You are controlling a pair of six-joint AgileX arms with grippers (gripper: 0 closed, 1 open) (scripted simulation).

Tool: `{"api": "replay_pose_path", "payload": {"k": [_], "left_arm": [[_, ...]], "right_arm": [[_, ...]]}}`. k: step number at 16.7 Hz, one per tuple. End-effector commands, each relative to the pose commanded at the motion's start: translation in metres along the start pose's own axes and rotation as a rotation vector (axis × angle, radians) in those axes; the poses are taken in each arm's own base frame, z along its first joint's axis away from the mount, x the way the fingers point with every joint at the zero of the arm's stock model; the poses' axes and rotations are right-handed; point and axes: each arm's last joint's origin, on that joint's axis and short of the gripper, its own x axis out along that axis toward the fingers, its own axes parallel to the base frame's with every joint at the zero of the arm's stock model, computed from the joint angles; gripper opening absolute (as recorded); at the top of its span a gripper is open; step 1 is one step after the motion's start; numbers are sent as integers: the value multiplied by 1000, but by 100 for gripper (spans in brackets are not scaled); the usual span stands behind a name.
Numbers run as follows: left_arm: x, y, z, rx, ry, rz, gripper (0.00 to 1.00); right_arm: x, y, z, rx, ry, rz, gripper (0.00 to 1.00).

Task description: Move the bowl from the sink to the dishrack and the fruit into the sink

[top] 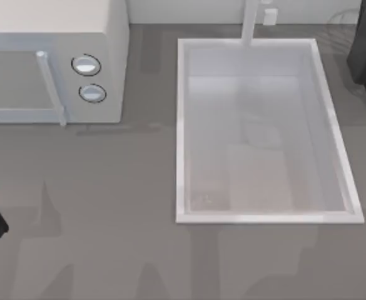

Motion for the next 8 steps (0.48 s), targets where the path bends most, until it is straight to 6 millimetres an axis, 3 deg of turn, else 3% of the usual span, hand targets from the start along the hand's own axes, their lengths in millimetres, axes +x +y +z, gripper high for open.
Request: {"api": "replay_pose_path", "payload": {"k": [3, 8], "left_arm": [[0, 0, 0, 0, 0, 0, 100], [0, 0, 0, 0, 0, 0, 100]], "right_arm": [[-23, 1, -1, 0, -30, -15, 0], [-22, 1, -1, 0, -27, -14, 0]]}}
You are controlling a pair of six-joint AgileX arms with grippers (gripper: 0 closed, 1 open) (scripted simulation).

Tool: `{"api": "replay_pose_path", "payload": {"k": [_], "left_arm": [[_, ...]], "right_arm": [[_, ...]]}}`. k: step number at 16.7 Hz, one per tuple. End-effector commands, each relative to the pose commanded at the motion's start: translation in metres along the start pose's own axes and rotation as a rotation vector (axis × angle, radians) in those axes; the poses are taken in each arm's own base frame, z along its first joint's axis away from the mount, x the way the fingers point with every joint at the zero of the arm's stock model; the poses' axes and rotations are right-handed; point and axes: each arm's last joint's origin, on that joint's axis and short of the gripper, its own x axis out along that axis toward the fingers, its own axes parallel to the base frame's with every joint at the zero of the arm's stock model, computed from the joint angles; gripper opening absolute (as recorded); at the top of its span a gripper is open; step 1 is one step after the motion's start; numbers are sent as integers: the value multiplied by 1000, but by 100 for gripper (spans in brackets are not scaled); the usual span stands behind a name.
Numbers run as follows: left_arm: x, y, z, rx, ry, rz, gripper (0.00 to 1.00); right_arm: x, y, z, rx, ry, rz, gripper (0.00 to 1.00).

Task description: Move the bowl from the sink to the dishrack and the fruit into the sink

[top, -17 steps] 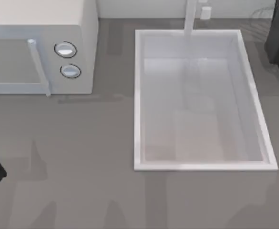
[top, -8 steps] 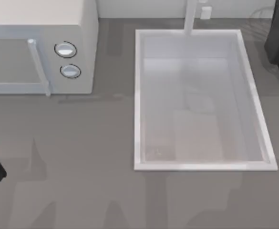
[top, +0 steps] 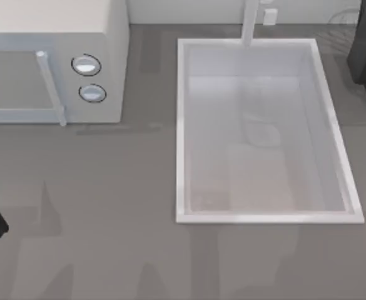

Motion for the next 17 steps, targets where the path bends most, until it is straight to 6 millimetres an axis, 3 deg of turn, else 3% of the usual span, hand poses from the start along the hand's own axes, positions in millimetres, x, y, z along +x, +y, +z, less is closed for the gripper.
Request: {"api": "replay_pose_path", "payload": {"k": [4, 8, 13, 17], "left_arm": [[0, 0, 0, 0, 0, 0, 100], [0, 0, 0, 0, 0, 0, 100], [0, 0, 0, 0, 0, 0, 100], [0, 0, 0, 0, 0, 0, 100]], "right_arm": [[4, 12, 15, -48, -75, -52, 0], [16, 45, 47, -132, -266, -165, 0], [34, 116, 81, -204, -641, -278, 0], [38, 184, 79, -191, -979, -262, 0]]}}
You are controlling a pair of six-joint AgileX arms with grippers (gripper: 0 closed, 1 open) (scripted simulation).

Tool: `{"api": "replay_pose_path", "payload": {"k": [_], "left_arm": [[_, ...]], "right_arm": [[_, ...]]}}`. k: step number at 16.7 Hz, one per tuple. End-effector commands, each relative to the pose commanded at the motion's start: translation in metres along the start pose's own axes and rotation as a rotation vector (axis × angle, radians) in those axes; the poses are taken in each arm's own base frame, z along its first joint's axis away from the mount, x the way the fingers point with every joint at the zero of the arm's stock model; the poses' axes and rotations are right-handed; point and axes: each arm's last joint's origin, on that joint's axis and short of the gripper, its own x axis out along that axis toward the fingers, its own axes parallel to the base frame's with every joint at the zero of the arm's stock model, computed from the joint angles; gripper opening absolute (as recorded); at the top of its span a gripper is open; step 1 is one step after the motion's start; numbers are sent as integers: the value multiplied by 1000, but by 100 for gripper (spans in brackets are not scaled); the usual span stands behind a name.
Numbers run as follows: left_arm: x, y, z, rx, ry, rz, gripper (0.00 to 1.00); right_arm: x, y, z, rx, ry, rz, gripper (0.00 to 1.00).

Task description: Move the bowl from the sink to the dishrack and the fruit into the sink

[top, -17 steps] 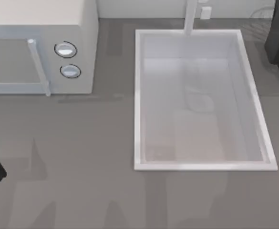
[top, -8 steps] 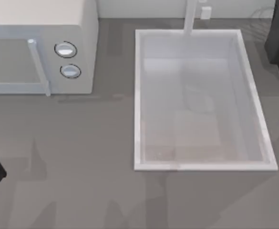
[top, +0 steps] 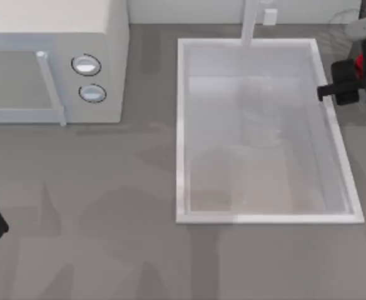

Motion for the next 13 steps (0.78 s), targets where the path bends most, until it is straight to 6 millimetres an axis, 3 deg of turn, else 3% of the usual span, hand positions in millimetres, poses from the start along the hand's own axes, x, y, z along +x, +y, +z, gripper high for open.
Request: {"api": "replay_pose_path", "payload": {"k": [3, 6, 10, 13], "left_arm": [[0, 0, 0, 0, 0, 0, 100], [0, 0, 0, 0, 0, 0, 100], [0, 0, 0, 0, 0, 0, 100], [0, 0, 0, 0, 0, 0, 100]], "right_arm": [[-23, 41, 7, 97, -220, 16, 0], [-52, 68, 10, 210, -384, 54, 0], [-77, 84, 12, 313, -491, 98, 0], [-79, 85, 13, 321, -498, 102, 0]]}}
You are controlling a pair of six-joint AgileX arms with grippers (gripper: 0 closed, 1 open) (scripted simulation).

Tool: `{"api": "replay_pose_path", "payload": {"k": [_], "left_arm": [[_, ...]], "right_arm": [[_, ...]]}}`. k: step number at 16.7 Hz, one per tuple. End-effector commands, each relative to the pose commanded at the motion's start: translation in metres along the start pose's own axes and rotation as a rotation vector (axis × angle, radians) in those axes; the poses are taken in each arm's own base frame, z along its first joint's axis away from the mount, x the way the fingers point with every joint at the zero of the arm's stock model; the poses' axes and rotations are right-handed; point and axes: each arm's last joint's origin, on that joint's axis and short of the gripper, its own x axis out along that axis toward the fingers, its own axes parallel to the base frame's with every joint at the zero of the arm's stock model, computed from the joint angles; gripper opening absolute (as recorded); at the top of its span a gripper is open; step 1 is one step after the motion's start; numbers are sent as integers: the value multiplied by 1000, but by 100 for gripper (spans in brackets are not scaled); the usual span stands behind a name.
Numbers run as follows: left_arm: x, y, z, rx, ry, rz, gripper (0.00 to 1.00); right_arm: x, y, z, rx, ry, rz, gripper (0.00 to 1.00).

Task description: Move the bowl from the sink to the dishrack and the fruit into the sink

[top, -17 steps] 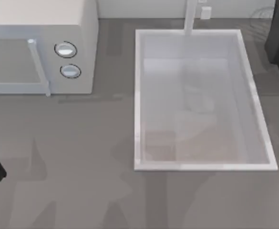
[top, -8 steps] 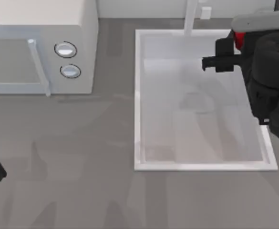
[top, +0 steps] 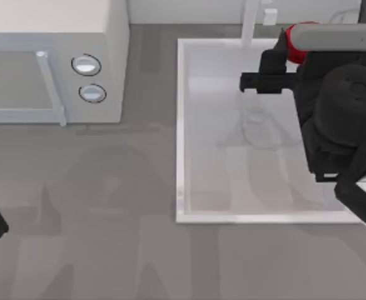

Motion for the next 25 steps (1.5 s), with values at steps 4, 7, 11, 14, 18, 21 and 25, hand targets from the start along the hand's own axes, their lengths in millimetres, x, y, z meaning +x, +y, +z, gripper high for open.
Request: {"api": "replay_pose_path", "payload": {"k": [4, 7, 11, 14, 18, 21, 25], "left_arm": [[0, 0, 0, 0, 0, 0, 100], [0, 0, 0, 0, 0, 0, 100], [0, 0, 0, 0, 0, 0, 100], [0, 0, 0, 0, 0, 0, 100], [0, 0, 0, 0, 0, 0, 100], [0, 0, 0, 0, 0, 0, 100], [0, 0, 0, 0, 0, 0, 100]], "right_arm": [[2, 1, -3, -1, 2, 2, 0], [7, 8, -27, -4, 6, 9, 0], [11, 13, -77, -3, 1, 9, 0], [7, 9, -115, 2, -5, 6, 0], [1, 1, -146, 1, -1, 1, 0], [0, 0, -150, 0, 0, 0, 0], [0, 0, -150, 0, 0, 0, 15]]}}
